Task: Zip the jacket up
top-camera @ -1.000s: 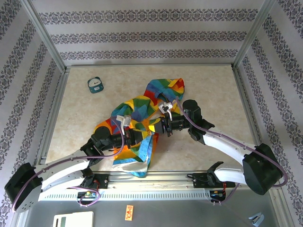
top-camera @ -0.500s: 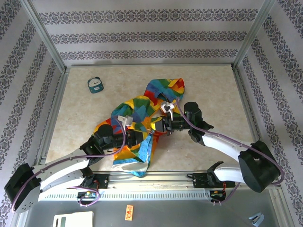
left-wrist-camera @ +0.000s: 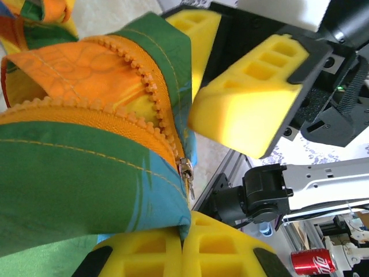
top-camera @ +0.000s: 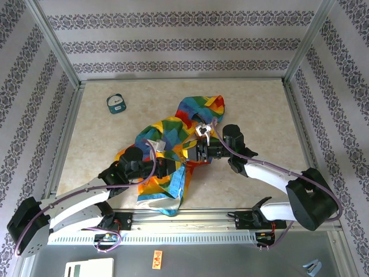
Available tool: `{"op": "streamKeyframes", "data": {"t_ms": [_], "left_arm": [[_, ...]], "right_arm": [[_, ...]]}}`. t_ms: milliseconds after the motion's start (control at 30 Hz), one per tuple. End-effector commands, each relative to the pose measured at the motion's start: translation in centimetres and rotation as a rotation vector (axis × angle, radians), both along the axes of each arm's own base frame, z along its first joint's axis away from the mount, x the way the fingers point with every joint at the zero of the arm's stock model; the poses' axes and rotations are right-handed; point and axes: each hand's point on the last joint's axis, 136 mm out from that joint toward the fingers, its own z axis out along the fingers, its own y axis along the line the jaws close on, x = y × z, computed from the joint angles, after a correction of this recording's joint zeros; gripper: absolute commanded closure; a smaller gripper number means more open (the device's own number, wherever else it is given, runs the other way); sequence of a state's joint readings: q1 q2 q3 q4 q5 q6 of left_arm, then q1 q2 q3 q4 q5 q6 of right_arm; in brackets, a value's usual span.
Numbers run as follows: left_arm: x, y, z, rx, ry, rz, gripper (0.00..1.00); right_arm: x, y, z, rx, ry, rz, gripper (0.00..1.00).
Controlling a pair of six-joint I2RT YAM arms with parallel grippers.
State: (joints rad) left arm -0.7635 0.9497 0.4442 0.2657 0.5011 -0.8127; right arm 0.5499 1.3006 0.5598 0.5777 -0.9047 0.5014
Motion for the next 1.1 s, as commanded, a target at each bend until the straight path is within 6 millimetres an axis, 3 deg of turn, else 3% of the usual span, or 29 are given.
{"op": "streamKeyframes", "data": {"t_ms": [0,200,433,767,900,1067], "left_arm": [[-0.7,0.5,-2.0,0.079,0.104,-0.020,1.00],[-0.5,0.6,-2.1,0.080,0.142,-0.014,1.00],[-0.5,0.5,-1.7,0.105,0.193,-0.024,1.00],[-0.4,0.3,-1.2,0.155,0.248,-0.042,1.00],[-0.3,0.2,-1.2,0.168,0.268,-0.045,1.00],[-0.2,0.0,-1.0,0.182,0.294,-0.046,1.00]], "right_arm": [[1.1,-0.4,-0.4,-0.024,-0.001,-0.046,0.56],[1.4,-1.0,-0.9,-0.064,0.025,-0.079,0.45],[0.6,-2.4,-0.8,-0.148,-0.013,-0.105,0.42],[-3.4,-4.0,-0.1,-0.395,-0.262,-0.096,0.44],[-4.8,-3.5,0.1,-0.418,-0.323,-0.066,0.52],[-6.0,-2.5,-1.1,-0.479,-0.368,-0.017,0.50]]}}
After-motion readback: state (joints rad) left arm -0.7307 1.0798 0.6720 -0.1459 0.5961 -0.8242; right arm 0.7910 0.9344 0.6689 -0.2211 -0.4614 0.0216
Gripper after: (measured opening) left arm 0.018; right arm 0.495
